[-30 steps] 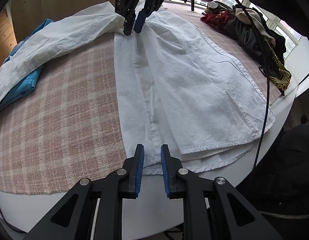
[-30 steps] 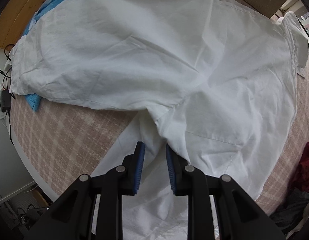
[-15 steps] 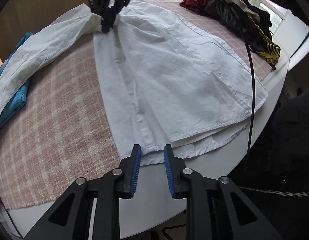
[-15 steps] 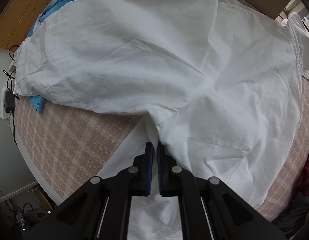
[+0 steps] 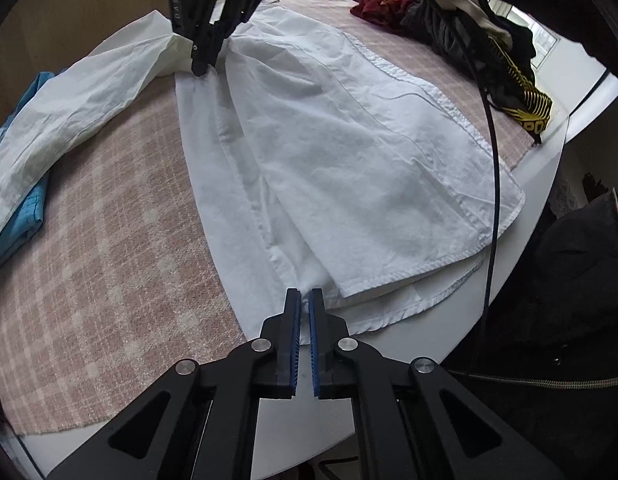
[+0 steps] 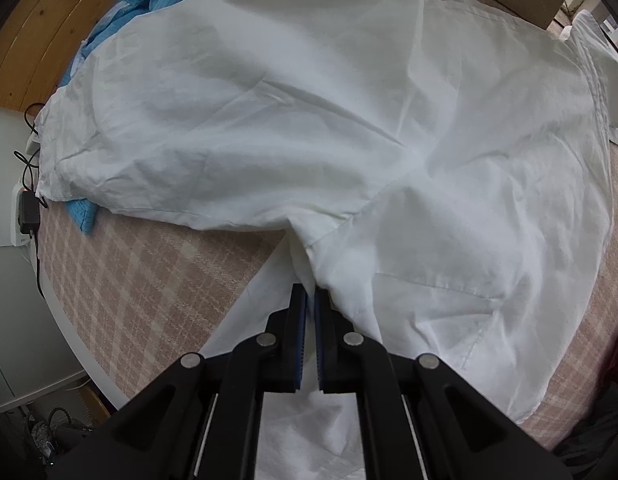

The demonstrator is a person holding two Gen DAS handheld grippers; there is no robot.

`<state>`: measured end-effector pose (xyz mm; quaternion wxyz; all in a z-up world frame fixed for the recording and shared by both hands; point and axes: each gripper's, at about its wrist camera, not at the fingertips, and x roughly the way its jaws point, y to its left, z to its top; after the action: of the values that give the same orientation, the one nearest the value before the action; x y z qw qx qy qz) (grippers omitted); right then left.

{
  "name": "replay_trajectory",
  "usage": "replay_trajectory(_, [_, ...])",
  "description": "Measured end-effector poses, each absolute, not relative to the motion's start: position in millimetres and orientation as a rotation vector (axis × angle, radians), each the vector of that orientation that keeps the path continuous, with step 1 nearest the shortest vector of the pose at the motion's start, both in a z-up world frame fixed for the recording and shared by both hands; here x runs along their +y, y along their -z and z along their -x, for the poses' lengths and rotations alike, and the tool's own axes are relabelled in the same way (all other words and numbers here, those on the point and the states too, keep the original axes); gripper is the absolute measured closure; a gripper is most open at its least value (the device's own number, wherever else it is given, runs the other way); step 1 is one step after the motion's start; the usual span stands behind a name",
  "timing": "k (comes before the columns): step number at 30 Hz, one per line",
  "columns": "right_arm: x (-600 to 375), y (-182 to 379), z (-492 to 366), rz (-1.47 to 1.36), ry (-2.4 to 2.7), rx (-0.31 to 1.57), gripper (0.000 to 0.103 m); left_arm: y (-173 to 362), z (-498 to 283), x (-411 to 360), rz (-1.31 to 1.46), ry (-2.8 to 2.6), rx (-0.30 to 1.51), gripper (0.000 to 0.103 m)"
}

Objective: Fold clothes

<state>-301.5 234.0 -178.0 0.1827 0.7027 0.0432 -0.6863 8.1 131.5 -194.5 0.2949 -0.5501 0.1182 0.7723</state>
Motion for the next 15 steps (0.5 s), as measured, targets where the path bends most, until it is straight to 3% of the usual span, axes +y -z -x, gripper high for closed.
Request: replay_trajectory(15, [244.9, 137.9, 302.3, -1.877, 1.968, -0.06, 0.101, 168.4, -22.8, 98.7, 1.406, -2.181, 0.152, 0.1])
